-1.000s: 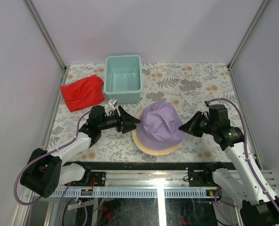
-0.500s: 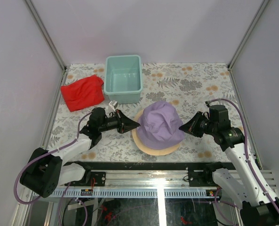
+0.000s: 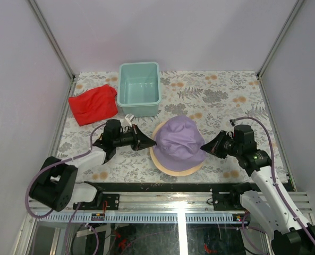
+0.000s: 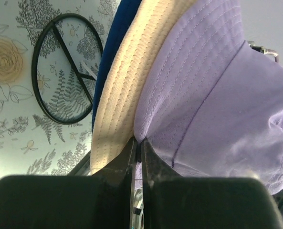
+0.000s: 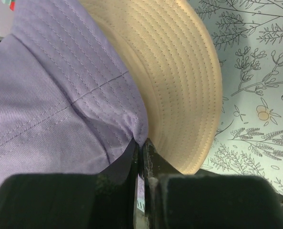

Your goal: Stack the hats

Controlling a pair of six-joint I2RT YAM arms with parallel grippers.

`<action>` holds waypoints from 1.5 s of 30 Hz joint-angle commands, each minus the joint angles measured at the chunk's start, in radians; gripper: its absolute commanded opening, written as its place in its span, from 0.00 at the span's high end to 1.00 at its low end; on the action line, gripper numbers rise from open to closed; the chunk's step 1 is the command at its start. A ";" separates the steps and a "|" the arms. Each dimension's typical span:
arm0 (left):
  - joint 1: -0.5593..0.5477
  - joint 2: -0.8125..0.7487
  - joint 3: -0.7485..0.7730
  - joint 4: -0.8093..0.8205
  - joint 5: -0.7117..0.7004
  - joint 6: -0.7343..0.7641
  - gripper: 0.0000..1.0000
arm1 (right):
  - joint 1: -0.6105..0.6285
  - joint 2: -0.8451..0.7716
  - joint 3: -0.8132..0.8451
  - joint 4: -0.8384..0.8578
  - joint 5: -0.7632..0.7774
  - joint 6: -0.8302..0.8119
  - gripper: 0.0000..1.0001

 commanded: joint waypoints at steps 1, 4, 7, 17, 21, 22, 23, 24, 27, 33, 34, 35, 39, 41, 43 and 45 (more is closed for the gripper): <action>0.027 0.113 0.049 -0.117 0.020 0.161 1.00 | 0.006 0.040 -0.078 -0.011 0.097 -0.038 0.99; 0.033 0.167 0.076 -0.121 0.038 0.189 1.00 | 0.005 0.073 -0.099 0.020 0.096 -0.047 0.99; 0.039 0.177 0.117 -0.162 0.044 0.215 1.00 | 0.005 0.086 -0.088 0.016 0.087 -0.063 0.99; 0.080 0.245 0.398 -0.432 0.086 0.395 0.87 | 0.005 0.001 0.141 -0.168 0.203 -0.162 0.52; 0.105 0.294 0.471 -0.503 0.106 0.449 0.82 | 0.005 0.027 0.212 -0.207 0.288 -0.225 0.50; 0.110 0.307 0.492 -0.526 0.109 0.470 0.82 | 0.005 0.043 0.223 -0.201 0.292 -0.233 0.50; 0.114 0.319 0.515 -0.551 0.112 0.496 0.81 | 0.003 0.061 0.232 -0.186 0.283 -0.235 0.49; 0.116 0.332 0.537 -0.579 0.117 0.518 0.80 | -0.001 0.078 0.235 -0.159 0.257 -0.234 0.49; 0.127 0.370 0.604 -0.645 0.136 0.584 0.77 | -0.058 0.132 0.226 -0.057 0.139 -0.216 0.47; 0.167 0.413 0.692 -0.705 0.168 0.621 0.73 | -0.266 0.222 0.161 0.264 -0.187 -0.156 0.47; 0.176 0.405 0.697 -0.708 0.172 0.618 0.73 | -0.284 0.239 0.155 0.317 -0.227 -0.141 0.47; 0.187 0.389 0.702 -0.714 0.174 0.613 0.73 | -0.296 0.253 0.144 0.377 -0.264 -0.118 0.46; 0.229 0.287 0.683 -0.731 0.172 0.568 0.68 | -0.315 0.329 0.094 0.636 -0.414 0.011 0.46; 0.235 0.213 0.643 -0.738 0.159 0.534 0.66 | -0.316 0.374 0.079 0.704 -0.470 0.040 0.43; 0.235 0.137 0.594 -0.728 0.147 0.485 0.64 | -0.315 0.411 0.061 0.761 -0.509 0.065 0.41; 0.234 0.070 0.550 -0.714 0.135 0.434 0.63 | -0.316 0.439 0.039 0.813 -0.540 0.090 0.38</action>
